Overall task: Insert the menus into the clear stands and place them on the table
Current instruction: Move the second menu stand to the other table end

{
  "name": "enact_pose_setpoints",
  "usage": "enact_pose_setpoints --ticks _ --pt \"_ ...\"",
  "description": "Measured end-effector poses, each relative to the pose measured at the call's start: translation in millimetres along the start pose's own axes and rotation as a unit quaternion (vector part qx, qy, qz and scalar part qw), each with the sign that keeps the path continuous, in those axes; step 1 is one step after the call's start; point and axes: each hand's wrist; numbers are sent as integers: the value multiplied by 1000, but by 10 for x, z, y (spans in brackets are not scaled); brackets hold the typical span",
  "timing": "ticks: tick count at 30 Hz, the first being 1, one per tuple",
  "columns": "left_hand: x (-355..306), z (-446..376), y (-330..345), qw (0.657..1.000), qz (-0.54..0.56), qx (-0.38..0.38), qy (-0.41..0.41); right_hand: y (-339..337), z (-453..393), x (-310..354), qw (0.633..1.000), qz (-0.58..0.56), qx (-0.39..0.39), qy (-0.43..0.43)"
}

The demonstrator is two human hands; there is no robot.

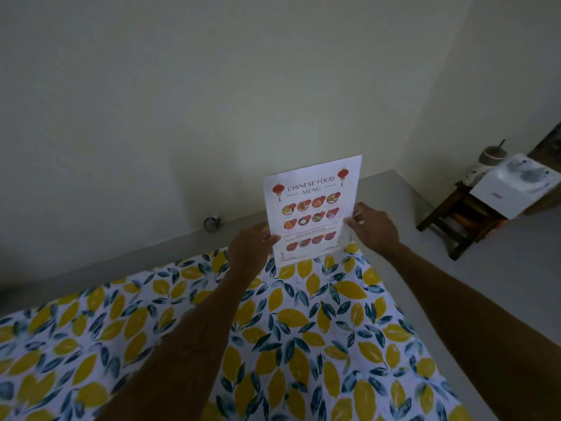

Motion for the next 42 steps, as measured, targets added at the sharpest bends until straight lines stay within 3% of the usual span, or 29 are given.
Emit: enact_pose_setpoints --ticks 5,27,38,42 --pt "-45 -189 232 998 37 -1 -45 97 -292 -232 1000 19 16 -16" --pt "-40 -519 596 998 -28 -16 -51 353 -535 -560 997 -71 19 -13" --pt "-56 -507 554 997 -20 60 -54 287 -390 -532 997 -48 54 12" --pt "-61 -475 503 996 -35 52 -58 234 -347 -496 996 -51 52 42"
Point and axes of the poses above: each hand's wrist, its own z-axis away from the middle knuckle, its own y-axis out of the palm, x = y × z, and after that the axes turned 9 degrees about -y, right-handed
